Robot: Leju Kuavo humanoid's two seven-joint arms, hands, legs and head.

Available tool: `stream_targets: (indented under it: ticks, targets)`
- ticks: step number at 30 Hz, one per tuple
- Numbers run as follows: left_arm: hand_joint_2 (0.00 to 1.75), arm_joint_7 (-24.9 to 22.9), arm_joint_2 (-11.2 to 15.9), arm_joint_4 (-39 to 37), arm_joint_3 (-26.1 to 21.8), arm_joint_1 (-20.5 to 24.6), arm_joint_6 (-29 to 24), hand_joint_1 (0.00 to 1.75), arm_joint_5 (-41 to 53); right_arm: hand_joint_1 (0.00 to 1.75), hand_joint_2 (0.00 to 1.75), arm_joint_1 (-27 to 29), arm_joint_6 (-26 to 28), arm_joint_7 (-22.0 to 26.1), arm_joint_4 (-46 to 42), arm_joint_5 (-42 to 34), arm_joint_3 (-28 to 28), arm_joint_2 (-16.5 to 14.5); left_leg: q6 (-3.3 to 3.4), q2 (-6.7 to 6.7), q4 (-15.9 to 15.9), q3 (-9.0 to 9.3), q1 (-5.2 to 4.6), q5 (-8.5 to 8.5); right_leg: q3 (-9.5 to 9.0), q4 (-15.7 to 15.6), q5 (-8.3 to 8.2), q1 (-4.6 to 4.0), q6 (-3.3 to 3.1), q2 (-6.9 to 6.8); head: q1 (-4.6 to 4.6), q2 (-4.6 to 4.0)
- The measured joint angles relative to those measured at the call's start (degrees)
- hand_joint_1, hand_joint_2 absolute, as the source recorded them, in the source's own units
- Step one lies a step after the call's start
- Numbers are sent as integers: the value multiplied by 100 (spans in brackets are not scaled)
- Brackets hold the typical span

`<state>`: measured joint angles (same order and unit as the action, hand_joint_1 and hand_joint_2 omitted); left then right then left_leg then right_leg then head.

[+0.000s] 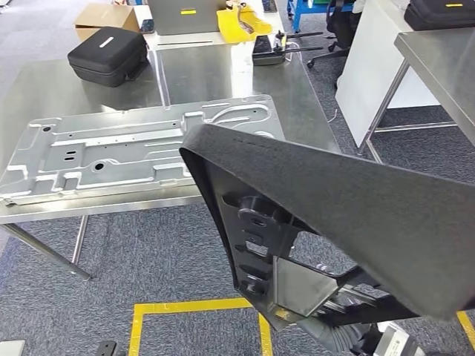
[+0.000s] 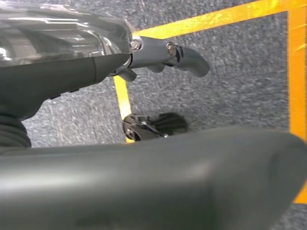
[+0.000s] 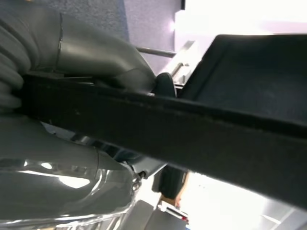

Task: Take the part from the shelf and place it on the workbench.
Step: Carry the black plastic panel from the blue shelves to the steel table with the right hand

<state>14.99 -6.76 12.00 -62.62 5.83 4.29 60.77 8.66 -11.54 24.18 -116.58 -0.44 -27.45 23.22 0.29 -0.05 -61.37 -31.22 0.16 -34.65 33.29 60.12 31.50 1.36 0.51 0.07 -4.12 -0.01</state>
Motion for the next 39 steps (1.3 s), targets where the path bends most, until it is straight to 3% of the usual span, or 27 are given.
stream_targets:
  ticks: [3,4,5,6,8,10,12,15,18,19,20,21,23,25,30,31,33,35,36,39]
  targets:
    - [0,0,-1,0,-2,-5,3,0,-1,175,175,-1,0,6,-1,1,2,-4,-70,0,-1024,-531,24,-442,-23,-1,33,6,-53,-16,0,-1]
    - [0,0,0,0,-2,-11,2,0,-1,175,175,0,0,7,-1,2,2,-4,-76,0,-1299,-698,27,-496,-34,0,45,4,-59,-15,1,-1]
    - [0,0,1,0,-2,-16,2,0,-1,175,175,1,0,8,-1,4,2,-5,-71,0,-1379,-777,27,-431,-54,1,61,3,-61,-10,1,-1]
    - [0,0,1,0,-2,-18,2,0,-1,175,175,2,0,9,-1,8,2,-7,-54,0,-1236,-749,25,-258,-86,0,81,0,-60,-5,1,-1]
    - [0,1,4,0,-2,-18,1,0,-1,175,175,1,0,12,-1,15,3,-8,19,-4,-551,-486,6,197,-168,-4,132,-7,-46,1,1,-1]
    - [0,4,9,0,-2,-12,1,0,-1,175,175,-2,1,15,-2,21,4,-10,97,-7,-62,-286,-34,400,-204,-6,167,-9,-9,8,0,-1]
    - [0,7,14,0,-2,-6,-1,0,-1,175,175,-3,1,17,-3,25,5,-13,139,-8,42,-254,-61,359,-191,-16,176,-6,50,10,0,0]
    - [0,16,18,0,-3,-6,-3,0,-1,175,175,-7,1,22,-20,30,20,-14,179,0,188,-172,-12,362,-160,112,300,-8,131,-1,3,0]
    - [0,24,18,0,-3,-2,-3,0,-1,175,175,-7,1,28,-29,31,34,-12,223,11,238,-100,1,353,290,1013,727,-10,162,0,5,0]
    - [0,24,18,0,-3,-2,-3,0,-1,175,175,1,1,28,-28,31,40,-12,228,12,237,-88,0,340,460,1299,797,-9,174,-1,5,0]
    - [0,24,18,0,-3,-3,-3,0,-1,175,175,7,0,28,-28,31,45,-12,226,12,236,-72,0,325,552,1417,759,-7,186,-1,5,0]
    - [0,24,18,0,-4,-4,-3,0,-1,175,175,9,0,28,-28,31,51,-12,215,11,235,-48,3,306,540,1321,610,-4,195,-3,5,0]
    - [0,24,18,0,-4,-5,-3,0,-1,175,175,7,0,29,-28,31,61,-12,170,7,229,21,12,250,263,654,174,1,198,-9,5,-1]
    - [0,26,18,0,-4,3,-3,0,-1,175,175,8,0,30,-30,33,69,-14,112,3,202,50,-5,197,29,109,-26,-13,164,-6,4,-1]
    - [0,32,17,0,-4,20,1,0,-1,175,175,16,1,33,-44,44,114,-16,27,3,108,23,-14,90,-20,-2,23,-2,15,8,1,-1]
    - [0,33,16,0,-4,24,2,0,-1,175,175,13,1,34,-46,45,119,-17,-4,2,-78,-64,-6,-18,-33,-9,30,12,-8,-1,1,0]
    - [0,35,17,0,-5,21,4,0,-2,175,175,10,1,37,-48,47,125,-20,-57,3,-752,-414,13,-318,-50,-8,53,14,-43,-14,1,0]
    - [0,35,20,0,-8,8,4,0,-5,175,175,10,2,37,-47,49,133,-22,-72,3,-1282,-733,19,-420,-72,-7,78,10,-57,-14,1,1]
    - [0,35,20,0,-9,3,4,0,-7,175,175,11,2,37,-46,50,137,-23,-62,3,-1276,-767,18,-314,-95,-7,94,8,-59,-9,1,0]
    - [0,37,27,0,-17,7,4,0,-9,175,175,8,2,37,-48,61,148,-31,50,-4,-394,-440,-17,309,-188,-12,157,-4,-41,3,1,-1]
